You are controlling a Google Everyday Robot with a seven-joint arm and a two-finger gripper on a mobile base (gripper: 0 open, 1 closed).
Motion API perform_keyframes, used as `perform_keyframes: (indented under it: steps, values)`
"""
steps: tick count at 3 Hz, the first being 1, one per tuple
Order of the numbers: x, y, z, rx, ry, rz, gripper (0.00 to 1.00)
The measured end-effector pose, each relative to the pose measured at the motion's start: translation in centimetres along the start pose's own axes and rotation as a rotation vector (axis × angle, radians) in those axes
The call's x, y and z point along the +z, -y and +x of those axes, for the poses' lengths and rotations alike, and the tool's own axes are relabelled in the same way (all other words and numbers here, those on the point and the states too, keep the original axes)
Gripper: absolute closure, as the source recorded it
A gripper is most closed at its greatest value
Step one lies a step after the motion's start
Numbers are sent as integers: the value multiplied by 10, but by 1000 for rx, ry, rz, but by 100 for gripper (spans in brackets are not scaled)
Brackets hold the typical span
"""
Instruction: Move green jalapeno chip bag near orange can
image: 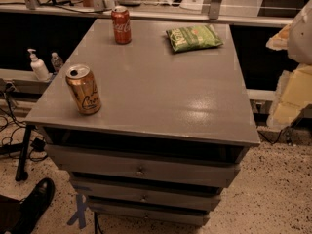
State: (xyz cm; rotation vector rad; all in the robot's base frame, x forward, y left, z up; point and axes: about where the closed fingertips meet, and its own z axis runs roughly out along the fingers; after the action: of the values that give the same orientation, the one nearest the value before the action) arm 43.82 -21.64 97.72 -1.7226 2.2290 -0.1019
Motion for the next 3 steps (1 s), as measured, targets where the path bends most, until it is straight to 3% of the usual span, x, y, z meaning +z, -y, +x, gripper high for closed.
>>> perform_keyframes:
  steps: [2,3]
  values:
    - [2,5,0,-8,25,15,0]
    - [32,24,-12,-40,93,30,0]
